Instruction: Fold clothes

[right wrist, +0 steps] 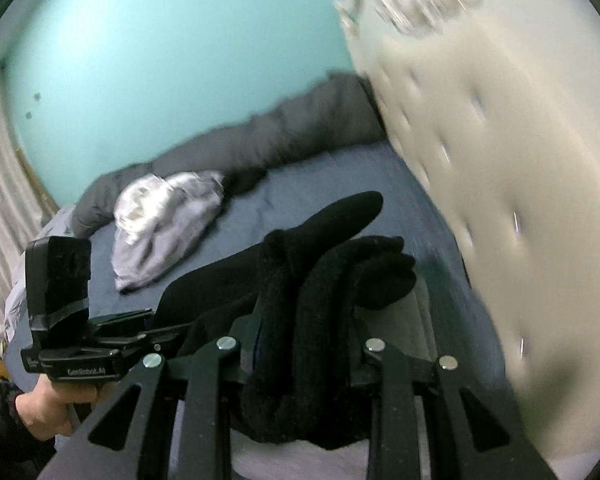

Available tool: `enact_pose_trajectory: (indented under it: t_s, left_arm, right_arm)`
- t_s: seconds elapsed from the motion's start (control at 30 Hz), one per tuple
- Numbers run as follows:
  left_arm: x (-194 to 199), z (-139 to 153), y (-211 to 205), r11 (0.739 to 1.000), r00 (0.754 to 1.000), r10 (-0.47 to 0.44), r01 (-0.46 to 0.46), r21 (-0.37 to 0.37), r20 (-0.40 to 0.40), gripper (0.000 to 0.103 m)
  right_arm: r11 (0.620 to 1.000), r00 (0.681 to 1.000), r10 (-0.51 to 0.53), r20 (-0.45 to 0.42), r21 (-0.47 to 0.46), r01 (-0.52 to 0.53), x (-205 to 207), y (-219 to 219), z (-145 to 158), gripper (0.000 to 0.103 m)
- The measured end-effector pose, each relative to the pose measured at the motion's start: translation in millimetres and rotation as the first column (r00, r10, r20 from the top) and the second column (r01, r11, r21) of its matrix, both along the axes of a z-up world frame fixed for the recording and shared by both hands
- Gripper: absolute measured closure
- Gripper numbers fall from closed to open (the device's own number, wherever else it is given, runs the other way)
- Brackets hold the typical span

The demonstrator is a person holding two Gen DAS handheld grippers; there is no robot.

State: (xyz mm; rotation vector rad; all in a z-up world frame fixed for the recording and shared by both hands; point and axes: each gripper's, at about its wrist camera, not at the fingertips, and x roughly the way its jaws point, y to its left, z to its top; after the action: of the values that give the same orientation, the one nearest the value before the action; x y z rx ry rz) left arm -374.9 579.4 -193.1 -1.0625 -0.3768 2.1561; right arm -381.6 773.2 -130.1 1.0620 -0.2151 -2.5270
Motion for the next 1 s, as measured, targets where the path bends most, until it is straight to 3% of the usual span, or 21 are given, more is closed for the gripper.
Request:
enact_pose_trajectory:
  t_s: [0.07,0.17,0.5,0.6,0.73,0.83,0.93,1.0]
  left_arm:
    - [1.9,-31.6,11.7,1.0,0.997,-0.012,0.013,-0.002,0.071,0.054]
    - [13.2,-46.5,18.0,0.999,0.997,-0.03,0.031,-0.01,0.071,0.054]
    - [33.2,-33.0,5.8,0.994,0.991,-0.026,0.013,0.105,0.129,0.054]
    - [30.3,-43.7,8.4,0.997,0.981,-0.037,0.022,0.079,0.191,0.054]
    - [35.5,-59.7,0.3,0.994,0.967,-0.042,0.014,0.113,0.251,0.054]
    - [36.8,-65.5,-5.1,0.994,0.961,-0.059,0.031,0.107,0.269,0.05]
    - [41.1,-56.8,-15.6,0.997,0.969,-0.053,0.038,0.069,0.239,0.042]
    - [44.7,-43.7,-20.7,0.999,0.982,-0.043,0.041,0.013,0.184,0.042]
  right_arm:
    - [1.0,0.998,-0.018,0.058,0.008,0.018,1.7,11.4,-28.6,0.076]
    - [0.998,0.994,-0.042,0.098,-0.036,0.046,10.6,31.1,-52.9,0.076]
    - [0.977,0.988,-0.058,0.146,-0.195,0.086,22.0,59.4,-44.4,0.076]
    - [0.986,0.975,-0.064,0.212,-0.138,0.095,21.1,56.2,-53.4,0.076]
    - [0.986,0.965,-0.083,0.249,-0.121,0.116,26.5,59.0,-65.1,0.074]
    - [0.99,0.965,-0.114,0.236,-0.054,0.13,34.4,60.0,-66.6,0.061]
    - [0.989,0.969,-0.147,0.198,0.011,0.148,43.4,61.9,-61.6,0.055]
    - [0.98,0.968,-0.199,0.152,0.048,0.194,51.1,66.1,-52.5,0.05]
